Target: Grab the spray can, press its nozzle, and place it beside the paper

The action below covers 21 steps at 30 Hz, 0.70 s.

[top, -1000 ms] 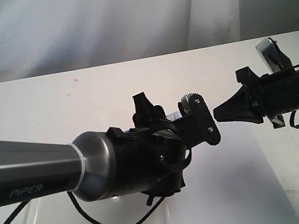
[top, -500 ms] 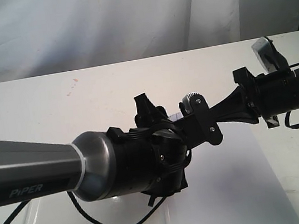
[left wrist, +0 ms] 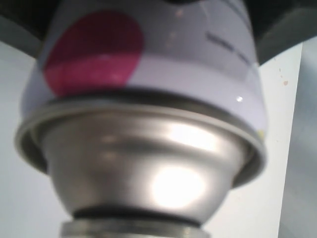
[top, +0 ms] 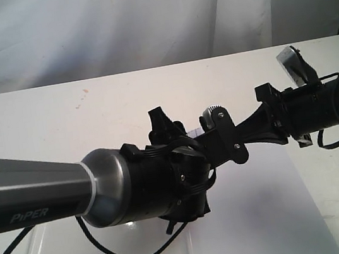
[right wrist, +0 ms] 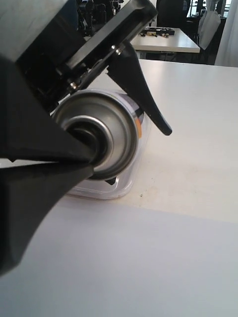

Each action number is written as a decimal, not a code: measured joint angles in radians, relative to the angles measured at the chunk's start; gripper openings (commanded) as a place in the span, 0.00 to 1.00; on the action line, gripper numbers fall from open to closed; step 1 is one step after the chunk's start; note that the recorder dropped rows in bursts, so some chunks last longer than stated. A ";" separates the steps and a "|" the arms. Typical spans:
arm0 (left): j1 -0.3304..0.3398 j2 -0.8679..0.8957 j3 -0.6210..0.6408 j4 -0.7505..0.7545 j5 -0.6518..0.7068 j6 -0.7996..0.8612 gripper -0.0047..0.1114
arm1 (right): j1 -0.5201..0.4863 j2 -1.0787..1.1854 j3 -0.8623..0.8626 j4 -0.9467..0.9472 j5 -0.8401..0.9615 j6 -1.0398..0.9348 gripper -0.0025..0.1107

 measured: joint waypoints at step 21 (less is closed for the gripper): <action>0.025 -0.016 0.000 -0.103 -0.062 -0.002 0.04 | -0.051 -0.090 0.110 0.070 -0.161 -0.082 0.02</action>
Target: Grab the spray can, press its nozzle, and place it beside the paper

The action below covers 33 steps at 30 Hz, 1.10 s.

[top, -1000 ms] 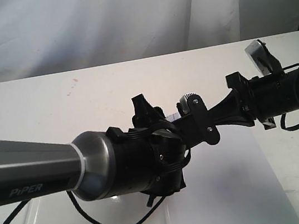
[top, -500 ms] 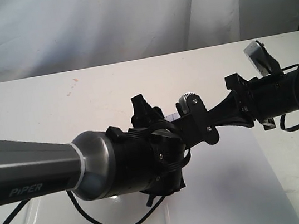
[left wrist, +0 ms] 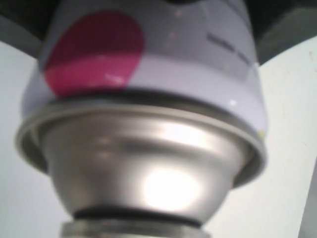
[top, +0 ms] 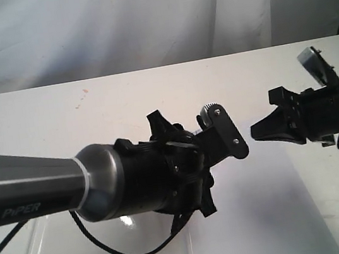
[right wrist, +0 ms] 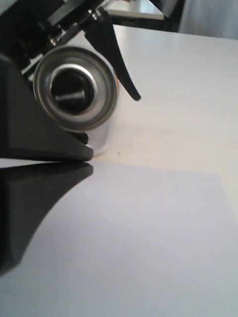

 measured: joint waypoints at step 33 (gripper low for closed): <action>0.254 -0.434 0.222 -0.255 -0.396 -0.098 0.04 | 0.052 -1.075 0.194 0.238 -0.914 -0.564 0.02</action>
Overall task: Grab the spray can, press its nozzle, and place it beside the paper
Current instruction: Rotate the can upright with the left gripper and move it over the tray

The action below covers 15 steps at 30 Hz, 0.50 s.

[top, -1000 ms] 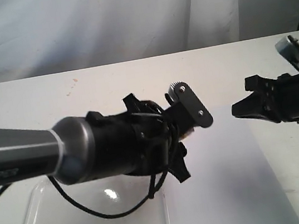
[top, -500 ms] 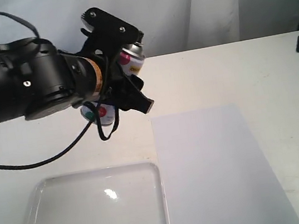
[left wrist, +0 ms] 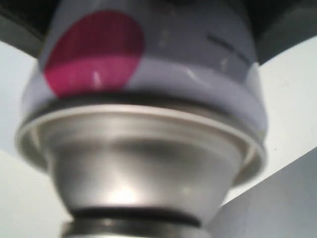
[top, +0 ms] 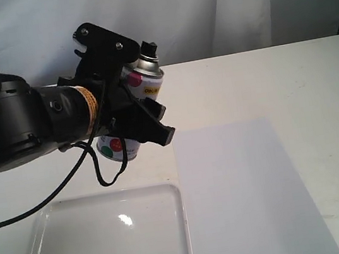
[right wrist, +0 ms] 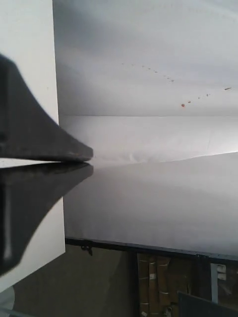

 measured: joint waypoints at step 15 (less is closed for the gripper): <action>0.000 -0.090 0.004 -0.024 -0.158 -0.033 0.04 | 0.000 -0.359 0.321 -0.003 0.272 -0.002 0.02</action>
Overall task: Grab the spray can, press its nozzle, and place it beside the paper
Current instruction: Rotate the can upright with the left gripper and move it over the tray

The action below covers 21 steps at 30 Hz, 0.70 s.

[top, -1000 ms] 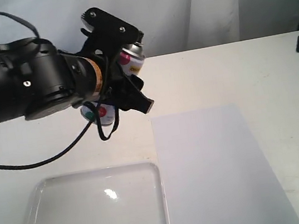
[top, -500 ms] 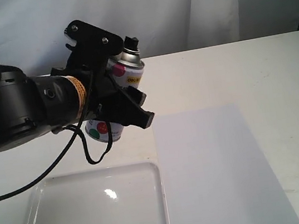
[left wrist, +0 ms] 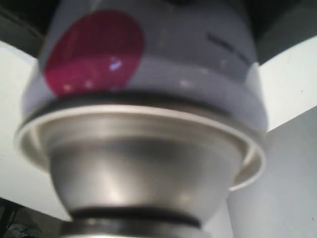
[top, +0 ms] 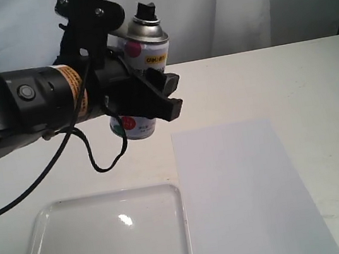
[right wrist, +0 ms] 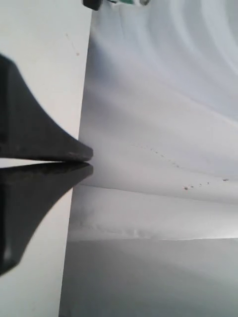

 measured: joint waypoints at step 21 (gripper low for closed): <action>0.330 -0.264 0.496 0.101 -0.630 -0.053 0.04 | 0.000 -0.038 0.067 0.000 0.004 0.068 0.02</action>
